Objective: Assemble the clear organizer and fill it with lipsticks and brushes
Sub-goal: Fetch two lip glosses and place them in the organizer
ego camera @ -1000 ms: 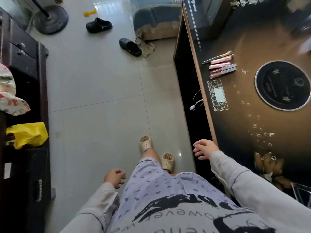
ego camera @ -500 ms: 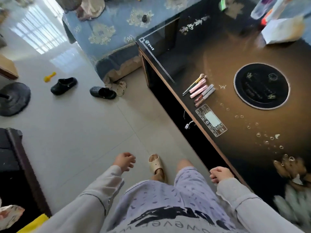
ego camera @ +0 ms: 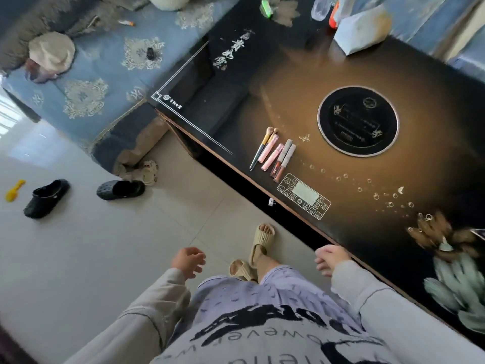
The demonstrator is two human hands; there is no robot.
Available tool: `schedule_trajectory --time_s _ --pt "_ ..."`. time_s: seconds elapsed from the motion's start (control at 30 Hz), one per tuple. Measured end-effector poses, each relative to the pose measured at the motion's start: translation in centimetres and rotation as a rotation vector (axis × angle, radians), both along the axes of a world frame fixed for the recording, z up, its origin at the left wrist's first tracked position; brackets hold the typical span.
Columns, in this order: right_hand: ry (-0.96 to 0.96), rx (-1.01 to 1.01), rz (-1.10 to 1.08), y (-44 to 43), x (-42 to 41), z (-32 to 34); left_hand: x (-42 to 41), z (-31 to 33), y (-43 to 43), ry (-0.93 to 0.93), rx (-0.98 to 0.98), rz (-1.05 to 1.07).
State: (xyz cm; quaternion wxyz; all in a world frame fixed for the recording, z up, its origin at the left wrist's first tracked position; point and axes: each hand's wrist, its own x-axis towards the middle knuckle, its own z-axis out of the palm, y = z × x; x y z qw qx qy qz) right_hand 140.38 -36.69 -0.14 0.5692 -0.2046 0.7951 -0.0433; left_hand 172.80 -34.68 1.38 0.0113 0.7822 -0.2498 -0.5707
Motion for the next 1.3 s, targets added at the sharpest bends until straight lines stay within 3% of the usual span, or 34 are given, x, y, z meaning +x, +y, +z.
schedule_trajectory --time_s 0.27,0.47,0.83,1.13,1.3 --pt "-0.062 -0.081 -0.072 -8.1 0.8 2.0 1.6 -1.3 -3.3 -0.135 0.093 -0.203" --pt "-0.039 -0.036 -0.153 -8.9 1.2 1.6 1.7 -1.1 -11.8 -0.072 0.092 -0.281" --pt "0.035 0.104 -0.400 -6.4 6.1 -0.4 -2.0 0.0 -28.4 -0.016 -0.091 -0.611" --pt "-0.052 0.068 -0.426 -11.5 7.5 -0.7 -7.2 -0.9 -29.3 0.041 -0.082 -0.751" --pt "-0.069 -0.020 -0.315 -16.5 7.2 -0.6 -11.1 -2.4 -29.1 -0.030 -0.163 -0.743"
